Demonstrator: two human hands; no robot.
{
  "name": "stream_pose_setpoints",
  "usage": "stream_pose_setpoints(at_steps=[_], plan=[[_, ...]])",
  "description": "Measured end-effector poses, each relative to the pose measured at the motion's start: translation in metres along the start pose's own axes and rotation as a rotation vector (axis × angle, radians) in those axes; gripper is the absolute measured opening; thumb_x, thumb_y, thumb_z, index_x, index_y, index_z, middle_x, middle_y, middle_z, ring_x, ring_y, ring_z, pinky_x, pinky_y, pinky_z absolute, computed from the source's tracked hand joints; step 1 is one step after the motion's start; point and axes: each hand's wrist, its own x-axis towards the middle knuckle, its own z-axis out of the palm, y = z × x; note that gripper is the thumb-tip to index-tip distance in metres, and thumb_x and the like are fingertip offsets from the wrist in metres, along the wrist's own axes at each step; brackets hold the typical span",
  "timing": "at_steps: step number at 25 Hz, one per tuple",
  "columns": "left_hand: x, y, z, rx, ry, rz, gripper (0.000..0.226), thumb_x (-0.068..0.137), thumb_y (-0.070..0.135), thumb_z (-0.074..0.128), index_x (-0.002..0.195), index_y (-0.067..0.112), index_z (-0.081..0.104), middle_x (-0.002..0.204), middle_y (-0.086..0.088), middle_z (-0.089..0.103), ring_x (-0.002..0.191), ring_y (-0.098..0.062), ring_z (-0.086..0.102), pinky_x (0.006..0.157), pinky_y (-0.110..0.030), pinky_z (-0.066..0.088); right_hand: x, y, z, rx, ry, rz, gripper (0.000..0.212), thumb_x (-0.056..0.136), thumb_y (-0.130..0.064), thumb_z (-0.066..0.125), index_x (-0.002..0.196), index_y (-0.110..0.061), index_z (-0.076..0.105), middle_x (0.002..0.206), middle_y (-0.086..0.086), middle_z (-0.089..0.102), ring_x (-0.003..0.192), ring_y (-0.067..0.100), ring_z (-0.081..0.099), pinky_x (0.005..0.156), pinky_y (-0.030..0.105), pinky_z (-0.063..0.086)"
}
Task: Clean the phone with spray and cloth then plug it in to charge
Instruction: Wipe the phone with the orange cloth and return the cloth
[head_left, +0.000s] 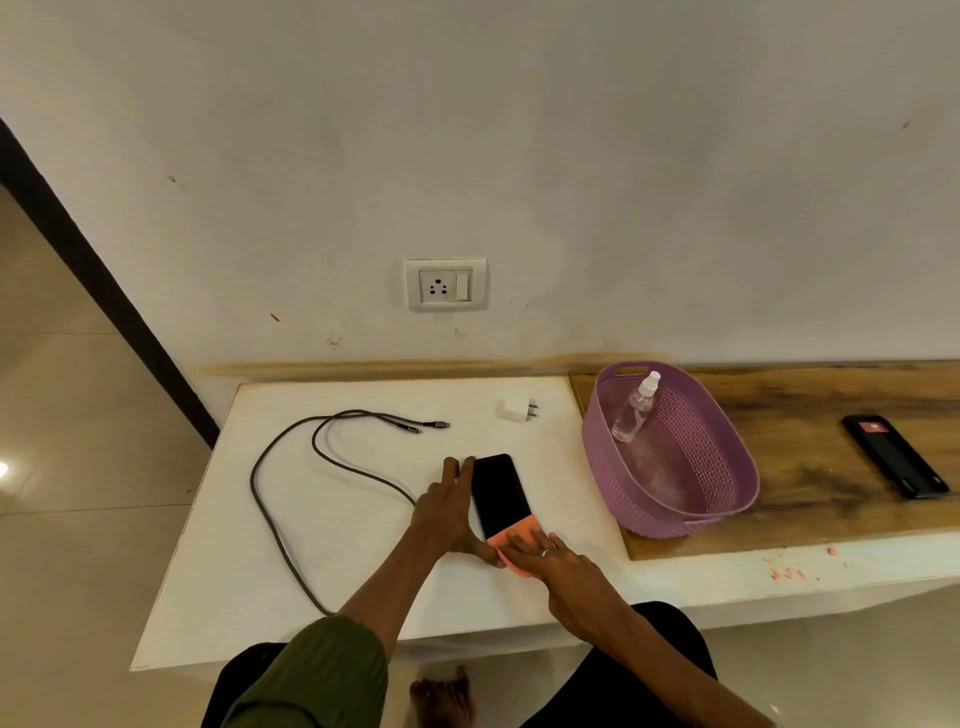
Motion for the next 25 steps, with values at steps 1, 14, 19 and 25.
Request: stream_pose_setpoints(at_steps=[1, 14, 19, 25], plan=[[0.0, 0.0, 0.0, 0.001, 0.001, 0.0, 0.158, 0.037, 0.075, 0.084, 0.155, 0.02, -0.005, 0.153, -0.011, 0.012, 0.117, -0.033, 0.053, 0.094, -0.045, 0.051, -0.001, 0.0, -0.002, 0.012, 0.002, 0.012, 0.082, 0.094, 0.005, 0.046, 0.153, -0.04, 0.01, 0.165, 0.0, 0.003, 0.151, 0.03, 0.012, 0.114, 0.04, 0.034], [0.0, -0.002, -0.004, -0.057, -0.015, -0.004, 0.158, 0.032, 0.078, 0.082, 0.153, 0.024, -0.004, 0.152, -0.006, 0.013, 0.12, -0.033, 0.052, 0.094, -0.047, 0.051, -0.007, 0.023, 0.0, 0.064, 0.022, 0.228, 0.088, 0.091, 0.005, 0.055, 0.152, -0.041, 0.013, 0.163, -0.006, 0.018, 0.149, 0.032, 0.022, 0.111, 0.037, 0.04], [-0.001, -0.001, -0.002, -0.042, -0.017, -0.005, 0.157, 0.034, 0.079, 0.081, 0.154, 0.024, -0.004, 0.153, -0.007, 0.012, 0.12, -0.033, 0.052, 0.094, -0.046, 0.052, -0.008, 0.014, 0.007, -0.03, -0.054, 0.206, 0.093, 0.088, 0.002, 0.062, 0.153, -0.038, 0.009, 0.163, 0.001, 0.017, 0.148, 0.035, 0.022, 0.111, 0.044, 0.039], [-0.003, -0.001, -0.001, -0.045, -0.016, -0.002, 0.158, 0.034, 0.079, 0.081, 0.154, 0.023, -0.004, 0.153, -0.006, 0.013, 0.117, -0.032, 0.054, 0.091, -0.046, 0.053, -0.021, -0.006, 0.016, -0.043, -0.168, 0.085, 0.083, 0.09, -0.002, 0.062, 0.152, -0.038, 0.019, 0.162, 0.0, 0.021, 0.145, 0.032, 0.029, 0.115, 0.046, 0.033]])
